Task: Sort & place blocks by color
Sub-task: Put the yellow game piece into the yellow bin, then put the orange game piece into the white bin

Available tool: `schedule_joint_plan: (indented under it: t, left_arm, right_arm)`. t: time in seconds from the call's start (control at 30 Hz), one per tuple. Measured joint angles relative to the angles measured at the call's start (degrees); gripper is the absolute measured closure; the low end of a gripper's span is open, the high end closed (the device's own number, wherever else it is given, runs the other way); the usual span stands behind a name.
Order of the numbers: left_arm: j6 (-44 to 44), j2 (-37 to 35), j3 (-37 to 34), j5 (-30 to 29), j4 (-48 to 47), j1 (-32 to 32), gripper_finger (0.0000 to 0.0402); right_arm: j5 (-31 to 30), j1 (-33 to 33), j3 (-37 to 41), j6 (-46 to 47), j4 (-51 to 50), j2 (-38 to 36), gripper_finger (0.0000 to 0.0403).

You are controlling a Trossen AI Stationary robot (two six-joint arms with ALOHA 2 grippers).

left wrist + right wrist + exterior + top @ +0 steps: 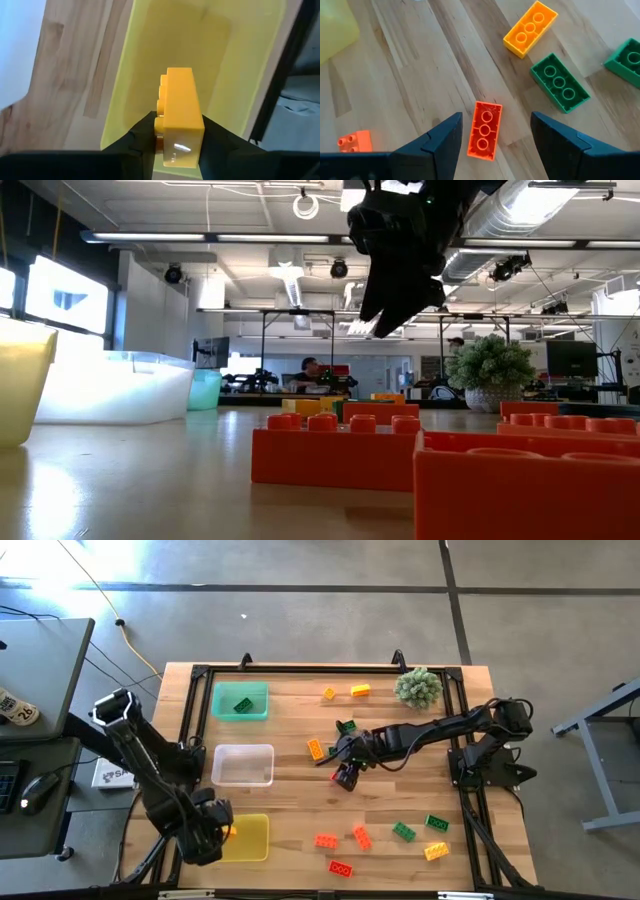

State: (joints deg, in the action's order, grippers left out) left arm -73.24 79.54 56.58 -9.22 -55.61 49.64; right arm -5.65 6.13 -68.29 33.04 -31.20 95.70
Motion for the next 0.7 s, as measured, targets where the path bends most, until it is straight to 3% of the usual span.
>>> schedule_joint_plan:
  t: [0.4, 0.7]
  left_arm:
    - [-4.56, 1.29, 0.0, 3.26, 0.06, 0.08, 0.0252]
    - [-4.78, 1.27, 0.0, 4.38, -0.07, -0.4, 0.0195]
  right_arm:
    - [2.62, 0.41, -0.02, 3.39, 0.42, 7.37, 0.0181]
    - [4.13, 0.42, -0.02, 4.52, 0.65, 10.85, 0.0181]
